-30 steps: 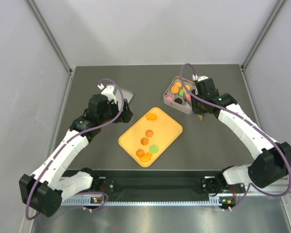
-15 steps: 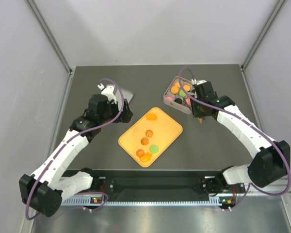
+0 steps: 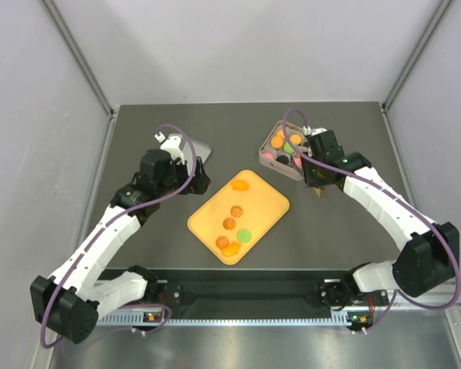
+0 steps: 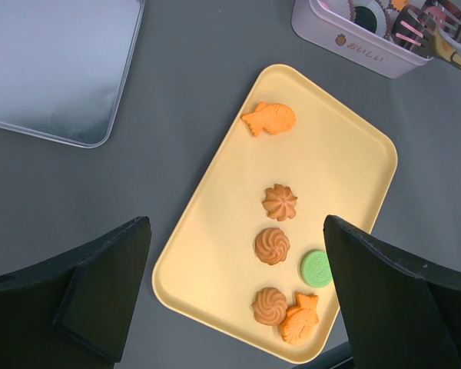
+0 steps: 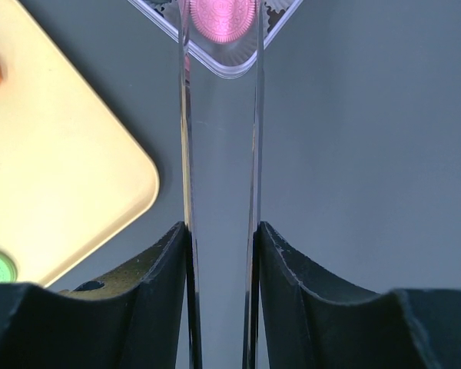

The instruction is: Pack the cookies

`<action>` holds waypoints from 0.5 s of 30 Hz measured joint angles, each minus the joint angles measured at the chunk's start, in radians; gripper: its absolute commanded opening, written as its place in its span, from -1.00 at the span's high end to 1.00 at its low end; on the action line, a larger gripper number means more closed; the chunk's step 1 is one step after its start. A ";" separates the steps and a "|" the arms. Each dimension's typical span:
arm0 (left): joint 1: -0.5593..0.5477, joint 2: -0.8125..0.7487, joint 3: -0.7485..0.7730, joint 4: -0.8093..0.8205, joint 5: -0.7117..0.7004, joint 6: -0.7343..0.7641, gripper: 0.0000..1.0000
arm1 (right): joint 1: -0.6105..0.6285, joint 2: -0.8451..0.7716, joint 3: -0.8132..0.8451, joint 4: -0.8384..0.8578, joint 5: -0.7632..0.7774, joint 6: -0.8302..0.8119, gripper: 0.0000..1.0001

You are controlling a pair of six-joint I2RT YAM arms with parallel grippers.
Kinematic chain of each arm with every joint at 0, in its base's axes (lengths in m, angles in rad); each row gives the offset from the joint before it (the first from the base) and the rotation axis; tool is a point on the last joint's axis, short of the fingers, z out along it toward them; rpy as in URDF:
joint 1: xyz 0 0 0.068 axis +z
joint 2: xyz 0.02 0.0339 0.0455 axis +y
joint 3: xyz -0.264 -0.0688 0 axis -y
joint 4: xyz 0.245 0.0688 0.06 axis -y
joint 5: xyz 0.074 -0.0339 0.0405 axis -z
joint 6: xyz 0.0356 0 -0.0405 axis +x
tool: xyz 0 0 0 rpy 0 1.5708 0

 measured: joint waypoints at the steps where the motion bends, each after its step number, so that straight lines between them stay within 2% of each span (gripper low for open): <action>1: 0.000 0.000 0.000 0.000 0.000 0.000 -0.98 | 0.000 0.000 0.000 0.000 0.000 0.000 0.21; 15: 0.000 0.006 0.000 0.000 0.001 0.000 -0.98 | -0.003 0.000 0.000 0.000 0.000 0.000 0.17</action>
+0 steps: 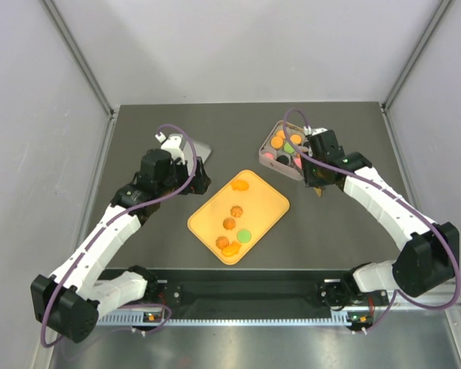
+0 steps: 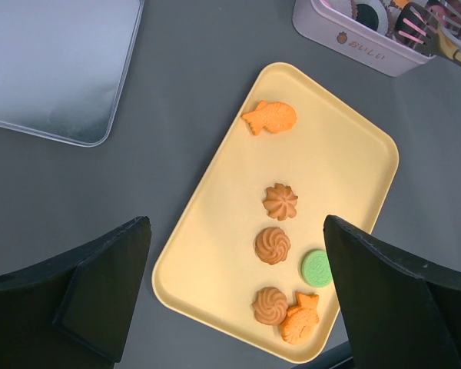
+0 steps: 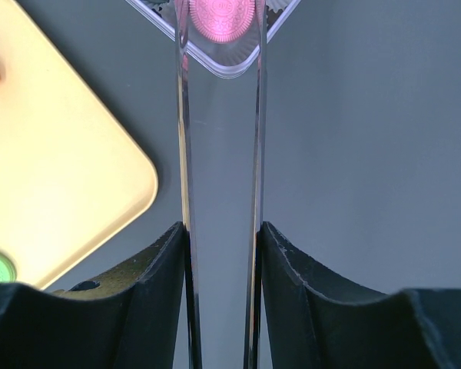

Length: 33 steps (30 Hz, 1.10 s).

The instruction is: Pack the cookies

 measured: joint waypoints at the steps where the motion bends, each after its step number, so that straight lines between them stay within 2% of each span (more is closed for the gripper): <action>1: 0.000 0.000 0.000 0.000 0.000 0.000 -0.98 | 0.000 0.000 0.000 0.000 0.000 0.000 0.17; 23: 0.000 0.000 0.000 0.000 0.007 0.000 -0.98 | -0.016 -0.008 0.042 -0.038 -0.007 -0.001 0.17; 26: 0.000 0.000 0.000 0.000 0.011 -0.003 -0.98 | -0.089 -0.008 0.094 -0.040 -0.027 0.000 0.17; 33: 0.000 0.001 -0.002 0.002 0.053 -0.015 -0.98 | -0.396 -0.005 0.103 0.064 -0.029 0.047 0.17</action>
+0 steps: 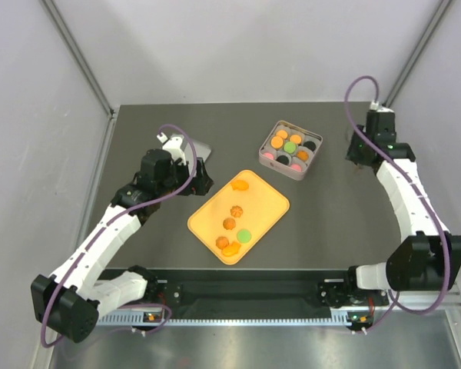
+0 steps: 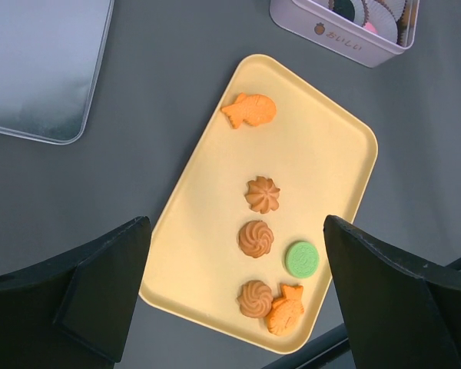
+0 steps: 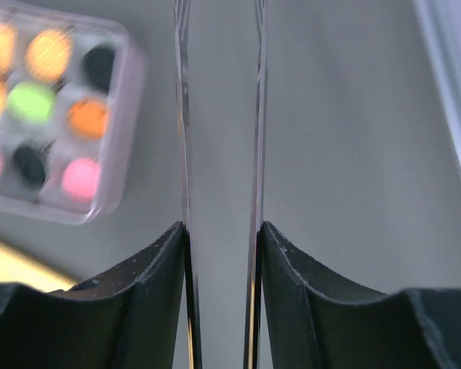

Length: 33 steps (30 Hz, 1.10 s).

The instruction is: Pack the cookies

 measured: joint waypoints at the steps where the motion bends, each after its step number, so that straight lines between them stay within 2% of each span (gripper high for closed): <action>1: 0.000 0.000 0.000 0.000 0.006 -0.002 -0.98 | -0.032 0.007 -0.016 0.031 0.002 0.015 0.16; 3: 0.000 0.000 -0.001 0.003 0.012 -0.006 -0.98 | -0.082 0.040 -0.053 0.095 0.011 0.040 0.14; 5: 0.000 0.000 -0.002 0.006 0.017 -0.007 -0.98 | -0.102 0.095 -0.090 0.152 0.025 0.064 0.03; 10: 0.000 -0.002 -0.003 0.006 0.024 -0.010 -0.98 | -0.102 0.252 -0.170 0.251 0.038 0.098 -0.18; 13: 0.000 -0.003 -0.003 0.006 0.024 -0.010 -0.98 | -0.102 0.275 -0.237 0.287 0.028 0.114 -0.22; 15: 0.001 -0.003 -0.003 0.006 0.024 -0.010 -0.98 | -0.102 0.275 -0.274 0.297 0.015 0.123 -0.28; 22: 0.001 -0.002 -0.003 0.006 0.011 -0.011 -0.98 | -0.102 0.270 -0.358 0.368 -0.009 0.134 -0.75; 27: 0.001 0.014 -0.003 0.013 -0.003 -0.013 -0.98 | -0.102 0.225 -0.392 0.377 -0.013 0.147 -0.79; 33: 0.001 0.090 -0.003 0.014 -0.028 -0.035 -0.98 | -0.102 0.011 -0.418 0.328 0.000 0.150 -0.80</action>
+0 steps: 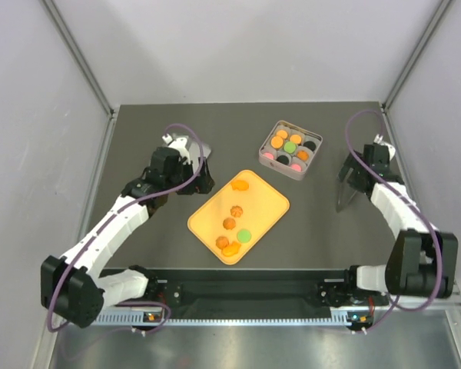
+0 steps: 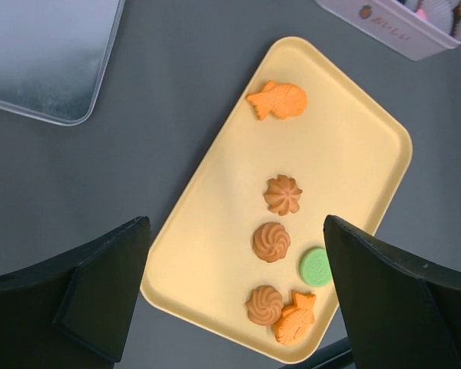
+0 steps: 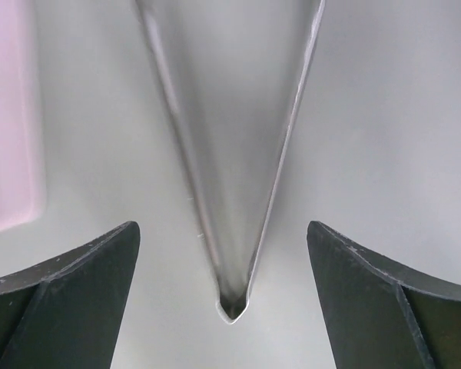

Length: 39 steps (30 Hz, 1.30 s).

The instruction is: Pack the cookies

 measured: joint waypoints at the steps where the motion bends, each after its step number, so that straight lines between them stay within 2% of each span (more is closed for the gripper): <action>1: 0.000 0.013 0.001 -0.001 -0.008 -0.003 -0.98 | 0.000 -0.043 0.000 -0.003 -0.002 0.000 -0.80; 6: 0.004 0.077 0.040 -0.017 -0.093 -0.019 -0.93 | 0.031 -0.171 0.032 -0.035 -0.016 -0.001 -0.79; 11: 0.013 0.161 0.117 -0.027 -0.186 -0.028 -0.84 | 0.202 -0.185 0.093 -0.052 -0.030 0.001 -0.75; 13: 0.013 0.196 0.140 -0.027 -0.224 -0.026 -0.73 | 0.263 -0.183 0.120 -0.058 -0.036 0.005 -0.75; 18: 0.035 0.328 0.208 -0.030 -0.317 -0.006 -0.60 | 0.400 -0.159 0.208 -0.054 -0.060 0.007 -0.75; 21: 0.102 0.418 0.247 -0.027 -0.313 -0.011 -0.60 | 0.437 -0.135 0.233 -0.045 -0.082 0.006 -0.74; 26: 0.312 0.530 0.257 -0.015 -0.324 -0.054 -0.61 | 0.475 -0.076 0.253 -0.046 -0.106 0.004 -0.73; 29: 0.397 0.613 0.303 -0.009 -0.339 -0.074 -0.59 | 0.501 -0.041 0.271 -0.046 -0.119 0.003 -0.73; 34: 0.471 0.785 0.432 0.018 -0.312 -0.089 -0.59 | 0.534 -0.015 0.294 -0.044 -0.129 -0.003 -0.73; 39: 0.503 0.884 0.500 0.037 -0.280 -0.092 -0.58 | 0.539 -0.002 0.306 -0.041 -0.133 -0.006 -0.73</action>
